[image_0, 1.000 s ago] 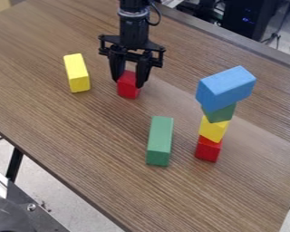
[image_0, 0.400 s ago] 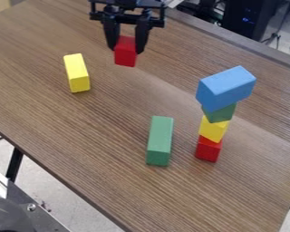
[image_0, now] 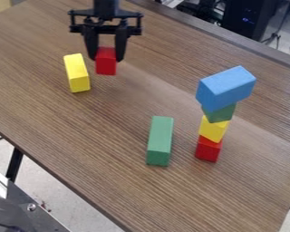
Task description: Put the red block on the yellow block
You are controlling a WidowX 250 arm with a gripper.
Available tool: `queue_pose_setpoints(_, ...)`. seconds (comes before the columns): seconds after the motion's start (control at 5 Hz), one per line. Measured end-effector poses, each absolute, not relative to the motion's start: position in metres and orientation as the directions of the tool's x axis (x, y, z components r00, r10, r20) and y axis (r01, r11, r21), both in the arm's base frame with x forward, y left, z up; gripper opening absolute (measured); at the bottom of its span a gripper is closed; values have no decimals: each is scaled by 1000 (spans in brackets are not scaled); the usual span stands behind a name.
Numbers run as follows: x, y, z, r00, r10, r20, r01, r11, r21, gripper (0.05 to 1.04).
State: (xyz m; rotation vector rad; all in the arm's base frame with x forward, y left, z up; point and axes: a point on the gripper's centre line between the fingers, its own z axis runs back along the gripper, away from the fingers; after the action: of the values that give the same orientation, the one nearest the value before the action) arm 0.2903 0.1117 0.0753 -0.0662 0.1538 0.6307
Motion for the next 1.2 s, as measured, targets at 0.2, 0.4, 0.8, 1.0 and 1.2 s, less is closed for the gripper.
queue_pose_setpoints(0.2, 285, 125, 74, 759, 628, -173, -642, 767, -29, 550)
queue_pose_setpoints(0.4, 280, 139, 73, 737, 655, -166, -669, 742, -37, 551)
queue_pose_setpoints(0.8, 273, 155, 75, 713, 688, -137, -700, 712, -66, 551)
queue_pose_setpoints(1.0, 271, 161, 73, 707, 693, -138, -705, 706, -65, 619)
queue_pose_setpoints(1.2, 271, 163, 68, 710, 687, -155, -701, 712, -54, 917)
